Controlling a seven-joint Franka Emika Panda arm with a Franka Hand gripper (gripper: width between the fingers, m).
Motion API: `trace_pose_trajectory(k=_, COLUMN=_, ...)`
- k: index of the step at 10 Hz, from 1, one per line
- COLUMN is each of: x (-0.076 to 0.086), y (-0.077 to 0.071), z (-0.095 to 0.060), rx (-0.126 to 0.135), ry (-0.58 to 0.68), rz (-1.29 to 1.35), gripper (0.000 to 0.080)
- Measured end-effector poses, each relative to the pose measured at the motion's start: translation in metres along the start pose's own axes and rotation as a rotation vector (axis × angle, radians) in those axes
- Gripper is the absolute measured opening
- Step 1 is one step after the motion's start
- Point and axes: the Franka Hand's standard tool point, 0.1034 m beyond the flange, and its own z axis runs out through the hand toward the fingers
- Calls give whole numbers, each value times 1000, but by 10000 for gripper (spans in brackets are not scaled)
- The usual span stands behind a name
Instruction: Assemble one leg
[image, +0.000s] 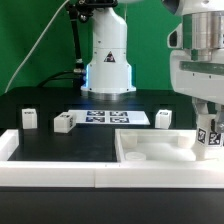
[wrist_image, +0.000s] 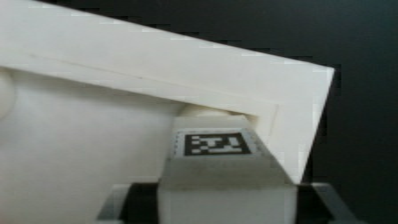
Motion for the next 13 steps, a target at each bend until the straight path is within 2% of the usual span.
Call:
trace_pose_trajectory(k=4, x=1, y=0, z=1, rx=1, ry=-10, rz=36, gripper=292)
trace_pose_trajectory(k=5, x=1, y=0, z=1, rx=0, ry=-10, rz=-7, gripper=481)
trace_pose_trajectory(k=6, x=1, y=0, z=0, rx=-6, ry=-13, rz=-41, gripper=608)
trace_pose_trajectory(k=7, x=0, y=0, z=-1, rx=-14, ry=-16, rz=-134, gripper=608)
trace_pose_trajectory(k=8, x=-1, y=-1, z=-1, rx=-8, ry=-15, rz=-227, gripper=640)
trace_pose_trajectory(k=10, x=-1, y=-2, z=-1, rx=-11, ry=-5, rz=-487, gripper=648)
trace_pose_trajectory(k=13, x=-4, y=-3, z=-4, rx=-49, ry=41, rz=-884, gripper=648)
